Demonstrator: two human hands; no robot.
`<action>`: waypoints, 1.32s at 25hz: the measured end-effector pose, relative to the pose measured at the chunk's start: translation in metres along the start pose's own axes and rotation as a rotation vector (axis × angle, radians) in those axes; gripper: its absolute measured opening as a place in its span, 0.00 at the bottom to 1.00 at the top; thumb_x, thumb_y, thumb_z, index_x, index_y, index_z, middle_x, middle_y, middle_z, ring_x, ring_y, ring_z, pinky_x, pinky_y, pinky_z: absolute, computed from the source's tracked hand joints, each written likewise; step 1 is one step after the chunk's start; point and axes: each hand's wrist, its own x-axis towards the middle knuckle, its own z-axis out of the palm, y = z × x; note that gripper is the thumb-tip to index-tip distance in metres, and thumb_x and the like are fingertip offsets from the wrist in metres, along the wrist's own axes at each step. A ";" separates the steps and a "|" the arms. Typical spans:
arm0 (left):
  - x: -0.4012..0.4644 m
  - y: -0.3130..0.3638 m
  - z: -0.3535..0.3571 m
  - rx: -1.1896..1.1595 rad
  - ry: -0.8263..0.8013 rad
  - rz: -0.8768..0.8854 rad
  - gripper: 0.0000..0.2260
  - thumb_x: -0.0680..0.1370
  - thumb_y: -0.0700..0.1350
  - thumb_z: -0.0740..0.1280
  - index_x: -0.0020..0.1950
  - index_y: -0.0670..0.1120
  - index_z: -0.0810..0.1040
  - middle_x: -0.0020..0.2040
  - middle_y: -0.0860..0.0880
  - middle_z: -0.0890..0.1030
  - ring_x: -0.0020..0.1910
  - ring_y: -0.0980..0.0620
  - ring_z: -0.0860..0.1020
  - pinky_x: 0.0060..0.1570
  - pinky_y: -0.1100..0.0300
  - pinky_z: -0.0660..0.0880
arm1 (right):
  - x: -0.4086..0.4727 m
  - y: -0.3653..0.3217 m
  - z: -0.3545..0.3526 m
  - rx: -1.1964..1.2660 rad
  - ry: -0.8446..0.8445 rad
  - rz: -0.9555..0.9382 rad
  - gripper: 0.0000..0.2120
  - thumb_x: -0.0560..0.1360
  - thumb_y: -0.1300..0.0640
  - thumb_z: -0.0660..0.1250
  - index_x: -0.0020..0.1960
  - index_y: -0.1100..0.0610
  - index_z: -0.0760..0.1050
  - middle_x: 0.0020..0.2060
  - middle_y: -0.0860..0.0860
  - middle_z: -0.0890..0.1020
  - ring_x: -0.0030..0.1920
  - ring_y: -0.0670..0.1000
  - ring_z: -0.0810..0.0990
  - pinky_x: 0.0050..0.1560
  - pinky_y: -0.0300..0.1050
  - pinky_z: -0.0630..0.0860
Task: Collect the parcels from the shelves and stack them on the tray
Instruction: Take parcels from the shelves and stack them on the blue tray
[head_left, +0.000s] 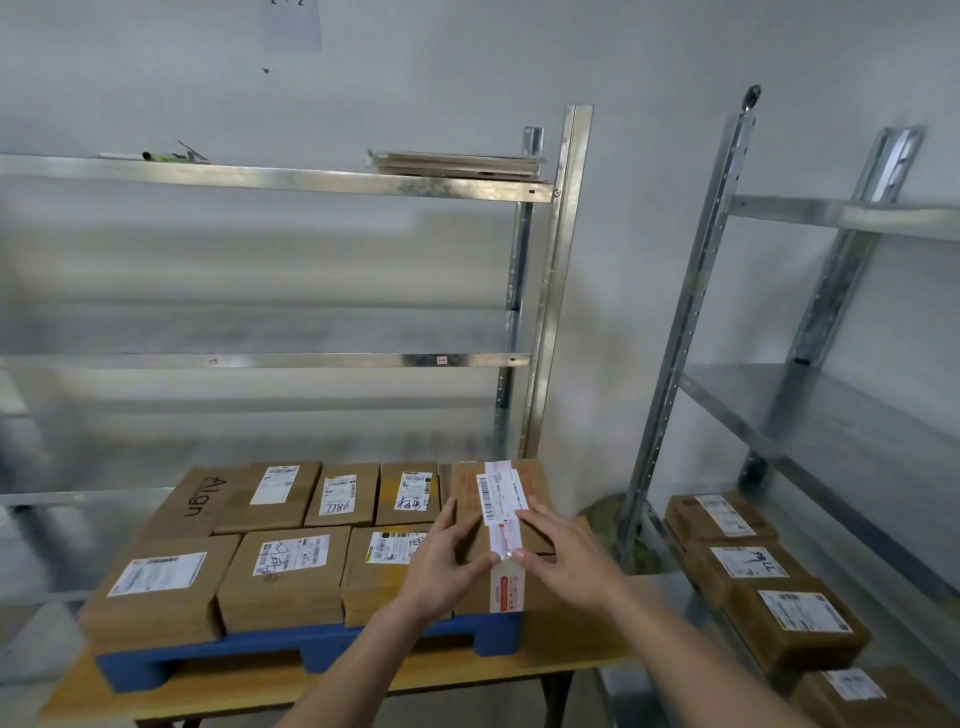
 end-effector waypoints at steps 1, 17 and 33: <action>0.006 -0.007 0.004 0.008 -0.008 -0.011 0.30 0.76 0.55 0.70 0.76 0.57 0.63 0.80 0.57 0.50 0.77 0.52 0.59 0.68 0.58 0.66 | 0.006 0.006 0.005 0.010 -0.009 0.003 0.31 0.80 0.43 0.64 0.79 0.40 0.56 0.79 0.40 0.53 0.79 0.47 0.56 0.75 0.54 0.60; 0.039 -0.108 0.098 0.040 -0.159 -0.268 0.27 0.75 0.56 0.70 0.71 0.69 0.63 0.79 0.59 0.51 0.77 0.51 0.57 0.71 0.45 0.67 | 0.068 0.131 0.120 0.228 -0.233 0.090 0.31 0.78 0.41 0.67 0.77 0.38 0.59 0.78 0.36 0.55 0.77 0.45 0.60 0.73 0.56 0.68; 0.058 -0.171 0.133 0.107 -0.161 -0.319 0.31 0.77 0.55 0.69 0.76 0.62 0.59 0.79 0.59 0.47 0.78 0.54 0.50 0.73 0.51 0.59 | 0.104 0.173 0.188 0.260 -0.246 0.070 0.32 0.78 0.44 0.68 0.77 0.39 0.58 0.78 0.34 0.52 0.78 0.46 0.58 0.72 0.57 0.68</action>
